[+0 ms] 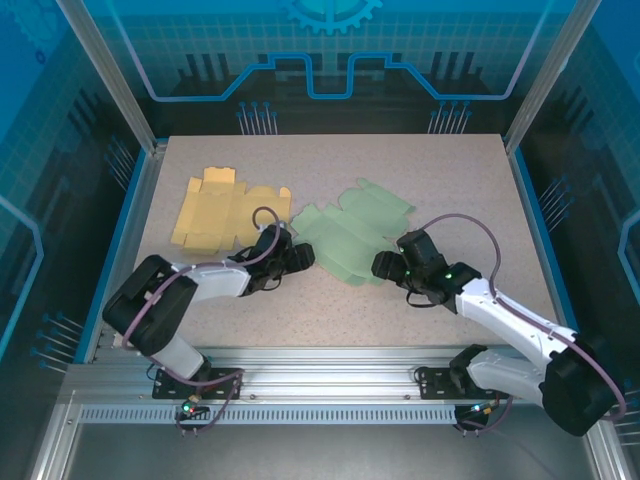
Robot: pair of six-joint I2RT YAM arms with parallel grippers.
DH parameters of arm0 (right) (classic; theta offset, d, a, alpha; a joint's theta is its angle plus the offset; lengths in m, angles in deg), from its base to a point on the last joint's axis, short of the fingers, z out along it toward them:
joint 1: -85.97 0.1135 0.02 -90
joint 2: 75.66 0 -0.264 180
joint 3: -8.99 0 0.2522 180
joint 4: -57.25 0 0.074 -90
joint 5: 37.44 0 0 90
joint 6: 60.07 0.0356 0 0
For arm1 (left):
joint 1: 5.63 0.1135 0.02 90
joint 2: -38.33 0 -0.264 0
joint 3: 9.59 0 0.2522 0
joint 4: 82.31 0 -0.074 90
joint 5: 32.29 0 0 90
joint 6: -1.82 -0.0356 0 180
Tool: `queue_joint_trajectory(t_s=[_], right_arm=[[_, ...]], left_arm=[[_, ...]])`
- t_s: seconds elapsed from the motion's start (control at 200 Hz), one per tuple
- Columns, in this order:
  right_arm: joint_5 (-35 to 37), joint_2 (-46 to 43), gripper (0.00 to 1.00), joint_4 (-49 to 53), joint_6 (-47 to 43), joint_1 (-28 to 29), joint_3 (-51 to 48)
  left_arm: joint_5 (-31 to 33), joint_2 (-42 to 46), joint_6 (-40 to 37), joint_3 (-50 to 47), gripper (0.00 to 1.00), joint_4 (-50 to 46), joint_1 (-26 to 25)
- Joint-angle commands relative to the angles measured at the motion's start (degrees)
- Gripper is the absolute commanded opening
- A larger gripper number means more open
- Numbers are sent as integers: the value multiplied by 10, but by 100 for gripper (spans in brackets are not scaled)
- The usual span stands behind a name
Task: Fold the paper box
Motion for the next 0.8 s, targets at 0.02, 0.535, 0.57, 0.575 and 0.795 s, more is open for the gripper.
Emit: queue_joint_trajectory(t_s=[0.02, 0.535, 0.57, 0.575, 0.795], right_arm=[[19, -27, 79, 15, -13, 10, -3], [35, -62, 84, 27, -40, 10, -12], [35, -63, 84, 26, -41, 10, -12], [35, -63, 84, 26, -41, 10, -12], [31, -54, 84, 22, -50, 10, -9]], left_arm=[[-15, -36, 9, 40, 77, 32, 0], [-25, -111, -4, 111, 47, 47, 10], [-22, -107, -1, 109, 47, 40, 10], [-21, -106, 0, 108, 47, 40, 10], [32, -41, -23, 86, 61, -11, 12]])
